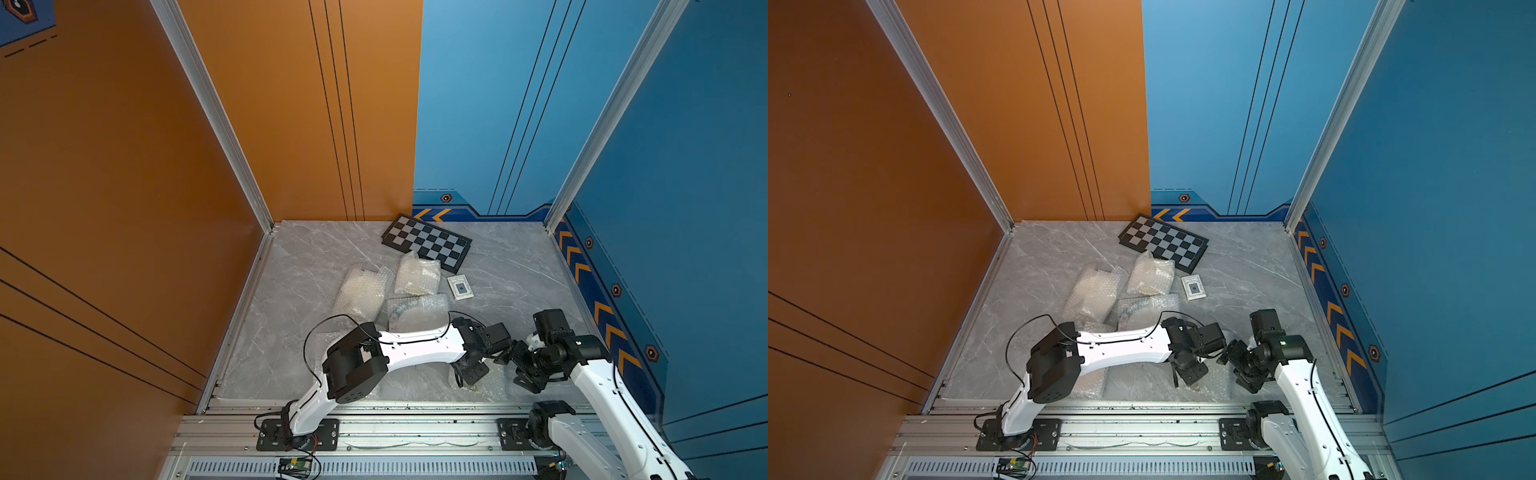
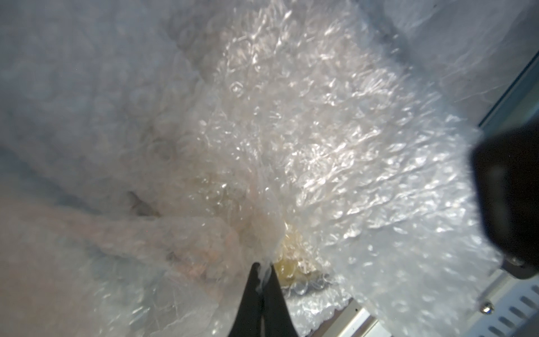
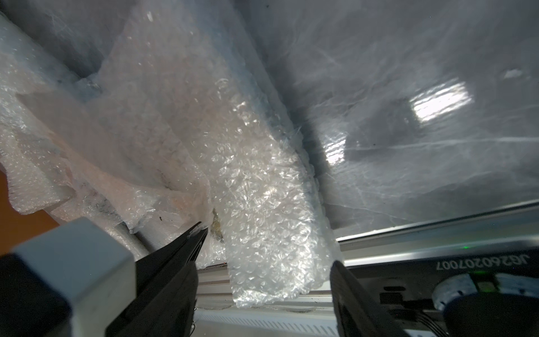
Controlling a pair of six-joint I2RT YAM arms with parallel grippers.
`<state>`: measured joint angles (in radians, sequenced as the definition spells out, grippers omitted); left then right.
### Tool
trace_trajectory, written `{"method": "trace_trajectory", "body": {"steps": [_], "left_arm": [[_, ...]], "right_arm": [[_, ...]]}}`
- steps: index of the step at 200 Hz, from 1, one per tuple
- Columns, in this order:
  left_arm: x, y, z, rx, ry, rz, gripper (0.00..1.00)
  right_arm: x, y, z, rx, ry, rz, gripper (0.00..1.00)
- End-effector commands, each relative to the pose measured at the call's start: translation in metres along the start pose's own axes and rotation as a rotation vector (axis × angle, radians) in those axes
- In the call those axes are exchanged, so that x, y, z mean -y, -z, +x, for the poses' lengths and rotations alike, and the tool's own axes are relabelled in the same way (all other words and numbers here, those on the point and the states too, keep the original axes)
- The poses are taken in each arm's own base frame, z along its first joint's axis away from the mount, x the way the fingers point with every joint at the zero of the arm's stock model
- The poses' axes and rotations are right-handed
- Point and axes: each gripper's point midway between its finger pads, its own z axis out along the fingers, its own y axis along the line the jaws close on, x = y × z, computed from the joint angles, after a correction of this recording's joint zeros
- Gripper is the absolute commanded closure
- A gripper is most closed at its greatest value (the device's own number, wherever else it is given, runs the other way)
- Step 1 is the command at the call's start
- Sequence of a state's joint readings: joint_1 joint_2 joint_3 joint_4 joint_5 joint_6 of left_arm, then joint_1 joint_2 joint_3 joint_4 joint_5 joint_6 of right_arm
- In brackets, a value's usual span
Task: Unpack dinner plates from bubble wrap
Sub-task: Unwrap the bubble wrap at the center of the board.
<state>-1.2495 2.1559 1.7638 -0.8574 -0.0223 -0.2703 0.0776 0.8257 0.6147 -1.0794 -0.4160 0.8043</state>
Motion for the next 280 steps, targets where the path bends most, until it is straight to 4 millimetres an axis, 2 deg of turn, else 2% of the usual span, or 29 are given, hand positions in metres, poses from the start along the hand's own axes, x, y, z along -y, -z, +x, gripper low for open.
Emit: {"method": "trace_trajectory", "body": {"steps": [1,53,108,160,196,215,228,247,262,280], "left_arm": [[-0.006,0.022,-0.009,0.05,0.041,-0.025,1.0],[-0.008,0.033,-0.017,0.104,0.123,0.038,1.0],[-0.013,0.036,-0.02,0.144,0.227,0.12,1.0],[-0.017,0.035,-0.021,0.171,0.303,0.186,1.0],[-0.027,0.04,-0.022,0.191,0.325,0.19,1.0],[-0.032,0.042,-0.022,0.2,0.34,0.195,1.0],[-0.034,0.042,-0.023,0.198,0.346,0.201,1.0],[-0.031,0.04,-0.022,0.191,0.338,0.21,1.0],[-0.031,0.039,-0.021,0.189,0.339,0.21,1.0],[-0.03,0.039,-0.022,0.196,0.335,0.216,1.0]], "right_arm": [[0.003,-0.006,0.004,-0.004,-0.009,0.003,0.28],[0.021,-0.025,0.013,-0.021,0.072,0.141,0.3],[0.044,-0.039,0.005,-0.007,0.086,0.286,0.3],[0.046,-0.051,-0.004,-0.001,0.199,0.47,0.29],[0.047,-0.053,-0.008,0.014,0.209,0.504,0.28],[0.044,-0.053,-0.007,-0.002,0.209,0.491,0.26],[0.032,-0.049,-0.007,0.004,0.209,0.428,0.25],[0.008,-0.031,-0.009,0.056,0.199,0.289,0.24],[0.001,-0.015,-0.013,0.072,0.162,0.215,0.24],[0.0,-0.008,-0.014,0.033,0.119,0.163,0.24]]}}
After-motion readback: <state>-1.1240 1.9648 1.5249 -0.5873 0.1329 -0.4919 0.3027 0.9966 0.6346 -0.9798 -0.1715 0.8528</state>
